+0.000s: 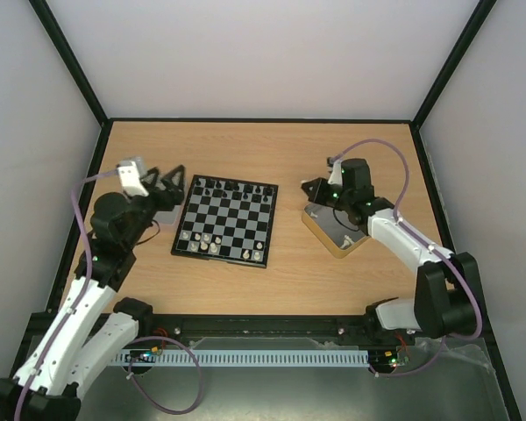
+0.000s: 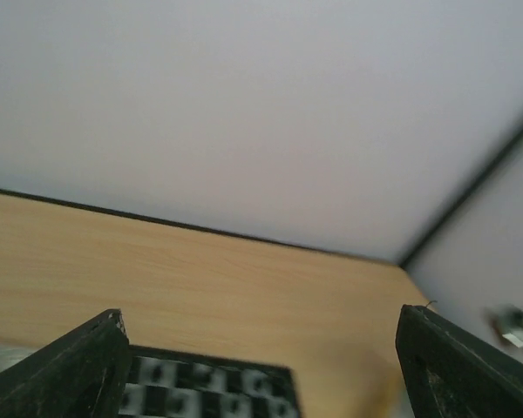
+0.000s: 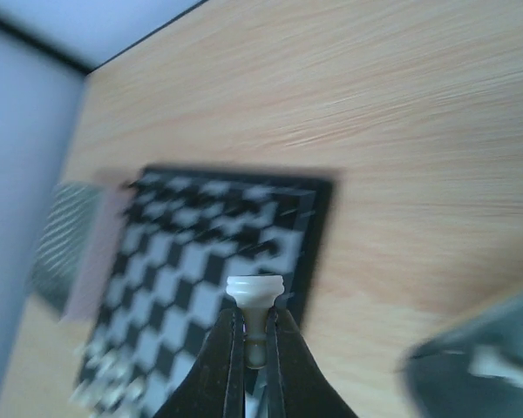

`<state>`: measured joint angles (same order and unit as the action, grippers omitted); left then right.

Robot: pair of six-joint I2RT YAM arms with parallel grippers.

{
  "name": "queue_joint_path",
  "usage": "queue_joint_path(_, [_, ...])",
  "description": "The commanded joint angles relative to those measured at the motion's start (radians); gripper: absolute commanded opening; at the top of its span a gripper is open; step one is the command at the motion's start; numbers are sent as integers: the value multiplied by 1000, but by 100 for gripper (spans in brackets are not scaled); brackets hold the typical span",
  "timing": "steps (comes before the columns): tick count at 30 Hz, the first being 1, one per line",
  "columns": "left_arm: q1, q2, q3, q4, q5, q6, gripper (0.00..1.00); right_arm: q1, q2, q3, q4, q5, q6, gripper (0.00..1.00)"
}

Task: Set up the chess pieces on the board
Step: Pick up the chess piece from the storage box, then place the chess piece on the chessboard.

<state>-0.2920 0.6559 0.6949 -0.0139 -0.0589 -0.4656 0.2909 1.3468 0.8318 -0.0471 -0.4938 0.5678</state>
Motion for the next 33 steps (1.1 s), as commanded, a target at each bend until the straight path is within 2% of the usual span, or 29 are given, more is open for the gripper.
queue_joint_path(1, [-46,92,-12,202,528,37,85,75,-47,-47,210,-350,-68,2])
queue_joint_path(6, [-111,212,31,172,644,3,85,158,-48,-46,318,-523,-100,2])
queue_joint_path(12, [-152,324,32,219,719,-163,83,236,-42,3,292,-613,-214,2])
queue_joint_path(16, [-159,400,34,266,770,-284,76,254,-35,31,277,-639,-249,2])
queue_joint_path(20, [-163,458,30,312,808,-407,64,258,-22,48,280,-647,-252,2])
queue_joint_path(24, [-165,476,-5,452,846,-524,62,263,-19,53,281,-653,-254,2])
queue_joint_path(30, [-188,507,-1,467,854,-533,62,264,-6,68,256,-654,-260,2])
queue_joint_path(33, [-206,529,0,463,860,-526,56,267,-6,70,257,-651,-258,2])
